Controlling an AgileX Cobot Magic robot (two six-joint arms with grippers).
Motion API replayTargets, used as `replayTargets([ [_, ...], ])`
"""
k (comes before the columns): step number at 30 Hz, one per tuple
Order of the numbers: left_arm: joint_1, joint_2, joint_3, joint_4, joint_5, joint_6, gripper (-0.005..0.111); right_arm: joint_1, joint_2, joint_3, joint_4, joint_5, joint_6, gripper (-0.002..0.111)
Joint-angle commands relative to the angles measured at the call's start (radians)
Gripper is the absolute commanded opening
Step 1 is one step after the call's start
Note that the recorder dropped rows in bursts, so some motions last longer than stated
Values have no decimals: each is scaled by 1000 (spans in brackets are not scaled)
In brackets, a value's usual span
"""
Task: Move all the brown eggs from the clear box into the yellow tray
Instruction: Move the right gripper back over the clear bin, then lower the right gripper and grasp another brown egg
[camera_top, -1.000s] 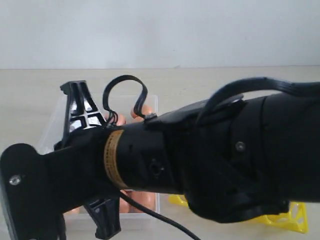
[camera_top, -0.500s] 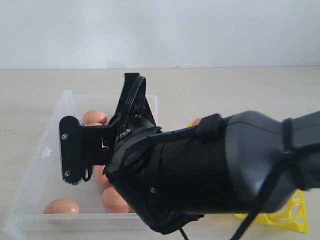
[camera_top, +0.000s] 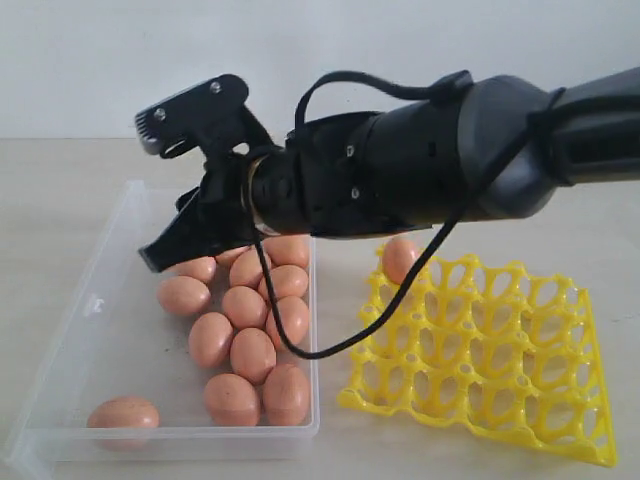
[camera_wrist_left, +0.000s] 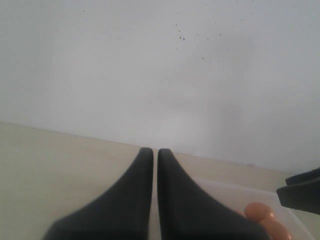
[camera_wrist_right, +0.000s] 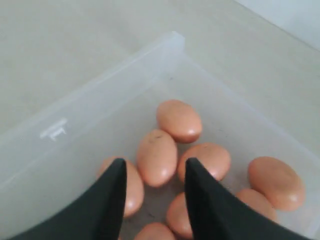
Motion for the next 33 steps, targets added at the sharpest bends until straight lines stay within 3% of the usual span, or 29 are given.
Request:
replayTargets([
  [1,1,-3,-3,-11,-16,-7,4,-8,5,-9,125,79,-201,38],
  [3,1,-3,-3,-11,-16,-7,4,6,22,-16,427,96,-538,23],
  [4,1,-3,-3,-11,-16,-7,4,16,32,-28,626,136,-870,8],
  [5,1,-3,-3,-11,-16,-7,4,22,34,-33,685,160,-1009,-1],
  [6,1,-3,-3,-11,-16,-7,4,38,35,-38,711,216,-1298,0],
  [8,1,-3,-3,-11,-16,-7,4,79,33,-40,600,329,-1597,0],
  [10,1,-3,-3,-11,-16,-7,4,134,42,-44,299,396,-1555,0],
  [12,1,-3,-3,-11,-16,-7,4,192,77,-53,-94,510,-1216,0],
  [13,1,-3,-3,-11,-16,-7,4,209,118,-99,-176,632,-1043,0],
  [14,1,-3,-3,-11,-16,-7,4,212,154,-169,-125,723,-1007,0],
  [17,1,-3,-3,-11,-16,-7,4,151,281,-451,369,972,-1158,0],
  [24,1,-3,-3,-11,-16,-7,4,-5,375,-777,1049,946,-1201,0],
  [27,1,-3,-3,-11,-16,-7,4,-73,420,-856,1380,961,-1313,15],
  [29,1,-3,-3,-11,-16,-7,4,-97,446,-887,1511,988,-1406,37],
  [31,1,-3,-3,-11,-16,-7,4,-99,465,-907,1498,1006,-1486,61],
  [33,1,-3,-3,-11,-16,-7,4,-83,476,-910,1405,1009,-1602,63],
])
